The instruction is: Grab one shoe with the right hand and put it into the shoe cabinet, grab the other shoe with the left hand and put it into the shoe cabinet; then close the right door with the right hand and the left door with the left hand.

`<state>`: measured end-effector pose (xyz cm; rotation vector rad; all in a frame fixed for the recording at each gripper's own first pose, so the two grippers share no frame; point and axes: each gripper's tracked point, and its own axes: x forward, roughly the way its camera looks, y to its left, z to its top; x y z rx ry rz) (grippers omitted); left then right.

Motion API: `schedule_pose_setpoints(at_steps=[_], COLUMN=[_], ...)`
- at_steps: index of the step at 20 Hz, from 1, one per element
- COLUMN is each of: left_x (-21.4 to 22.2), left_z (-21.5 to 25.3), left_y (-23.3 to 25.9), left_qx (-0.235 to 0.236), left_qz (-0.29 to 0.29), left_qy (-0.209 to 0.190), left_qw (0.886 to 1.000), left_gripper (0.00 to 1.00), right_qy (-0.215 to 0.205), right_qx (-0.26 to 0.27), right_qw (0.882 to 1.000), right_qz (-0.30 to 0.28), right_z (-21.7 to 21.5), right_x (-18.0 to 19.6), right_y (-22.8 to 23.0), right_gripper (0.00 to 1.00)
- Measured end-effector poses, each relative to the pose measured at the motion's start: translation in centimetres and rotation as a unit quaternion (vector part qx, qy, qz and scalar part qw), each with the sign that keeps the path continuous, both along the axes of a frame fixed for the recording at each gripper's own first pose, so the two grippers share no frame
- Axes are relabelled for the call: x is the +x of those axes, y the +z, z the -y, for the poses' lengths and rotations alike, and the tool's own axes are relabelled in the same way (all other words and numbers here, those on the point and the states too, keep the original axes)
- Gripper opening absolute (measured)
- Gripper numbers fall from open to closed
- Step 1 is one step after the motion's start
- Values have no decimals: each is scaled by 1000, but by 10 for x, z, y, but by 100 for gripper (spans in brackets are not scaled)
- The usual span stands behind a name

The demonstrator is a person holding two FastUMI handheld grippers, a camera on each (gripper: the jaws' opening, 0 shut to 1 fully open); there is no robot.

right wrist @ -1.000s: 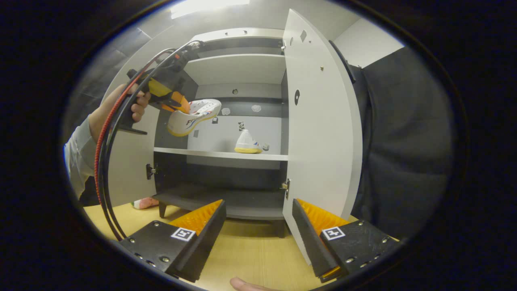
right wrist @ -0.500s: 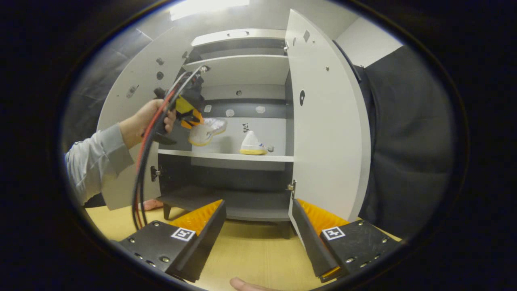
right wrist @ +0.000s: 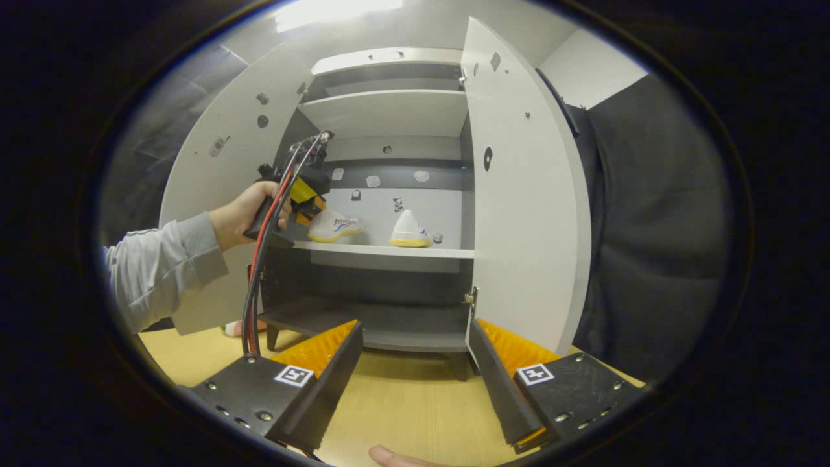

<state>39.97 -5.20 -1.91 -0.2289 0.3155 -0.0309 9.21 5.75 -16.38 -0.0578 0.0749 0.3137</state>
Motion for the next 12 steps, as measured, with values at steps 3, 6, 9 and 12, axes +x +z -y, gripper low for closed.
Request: schedule_pose_setpoints(at_steps=[3, 6, 9, 12], left_x=[1, 3, -12, -48], left_z=[-5, -21, -25, -22], left_y=[2, 4, 17, 40], left_qx=[6, 31, 35, 28], left_qz=[11, 26, 49, 92], left_qy=[4, 27, 30, 22], left_qw=[1000, 999, 998, 995], left_gripper=[11, 37, 68, 78], right_qy=[-3, -13, -17, -19], right_qx=[-2, 2, 3, -3], right_qw=[1000, 1000, 1000, 1000], right_qz=[8, 13, 16, 16], right_z=[2, 5, 5, 3], right_x=[-8, -18, -31, -45], right_y=[4, 7, 7, 4], right_gripper=[99, 98, 98, 98])
